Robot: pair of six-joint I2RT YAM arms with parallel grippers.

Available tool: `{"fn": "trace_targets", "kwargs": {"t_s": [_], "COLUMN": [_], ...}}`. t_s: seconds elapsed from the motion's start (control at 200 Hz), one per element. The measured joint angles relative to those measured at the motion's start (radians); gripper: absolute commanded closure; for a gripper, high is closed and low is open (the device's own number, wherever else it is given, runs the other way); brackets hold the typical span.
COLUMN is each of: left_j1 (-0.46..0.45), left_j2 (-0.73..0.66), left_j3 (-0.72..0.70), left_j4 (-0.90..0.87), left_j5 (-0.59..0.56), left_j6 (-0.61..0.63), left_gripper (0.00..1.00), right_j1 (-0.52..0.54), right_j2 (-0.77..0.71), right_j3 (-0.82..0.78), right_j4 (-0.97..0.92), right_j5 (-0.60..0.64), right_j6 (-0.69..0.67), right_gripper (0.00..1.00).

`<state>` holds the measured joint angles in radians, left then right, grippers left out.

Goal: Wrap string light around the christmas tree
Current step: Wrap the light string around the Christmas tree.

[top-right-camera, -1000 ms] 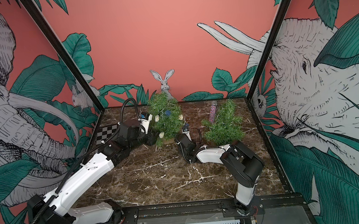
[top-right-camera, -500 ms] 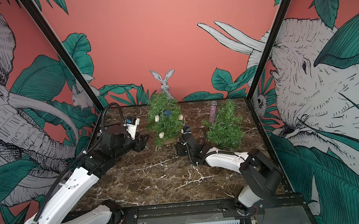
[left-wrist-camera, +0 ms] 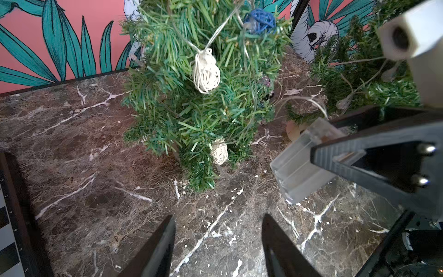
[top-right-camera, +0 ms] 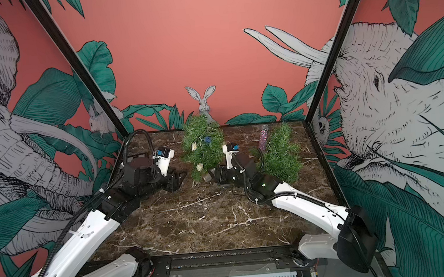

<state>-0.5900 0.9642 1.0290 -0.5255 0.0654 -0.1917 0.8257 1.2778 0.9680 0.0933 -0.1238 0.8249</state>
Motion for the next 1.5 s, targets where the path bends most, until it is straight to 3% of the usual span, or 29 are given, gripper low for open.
{"fn": "trace_targets", "kwargs": {"t_s": [0.205,0.335,0.6,0.93,1.25,1.405,1.5], "left_j1": [0.004,0.003,0.004,0.004,0.041,0.068,0.066], "left_j2": [-0.029,-0.065,-0.165,0.007,0.081,0.116,0.131], "left_j3": [-0.014,-0.061,-0.188,-0.194,-0.121,-0.113,-0.113], "left_j4": [0.000,0.014,0.062,0.134,0.197,0.211,0.203], "left_j5": [-0.025,-0.031,-0.086,-0.051,0.022,0.071,0.077], "left_j6": [-0.014,0.010,0.093,0.272,0.407,0.441,0.487], "left_gripper": [0.40,0.37,0.36,0.37,0.56,0.78,0.84], "right_j1": [0.047,0.078,0.108,0.108,0.113,0.115,0.106], "right_j2": [0.227,0.333,0.340,0.339,0.333,0.332,0.332], "right_j3": [0.044,0.047,0.068,0.073,0.073,0.073,0.073], "right_j4": [0.319,0.404,0.449,0.450,0.449,0.444,0.426], "right_j5": [0.012,0.047,0.151,0.174,0.152,0.143,0.150], "right_j6": [0.173,0.236,0.258,0.264,0.272,0.275,0.280], "right_gripper": [1.00,1.00,1.00,1.00,0.98,0.94,0.91]}}
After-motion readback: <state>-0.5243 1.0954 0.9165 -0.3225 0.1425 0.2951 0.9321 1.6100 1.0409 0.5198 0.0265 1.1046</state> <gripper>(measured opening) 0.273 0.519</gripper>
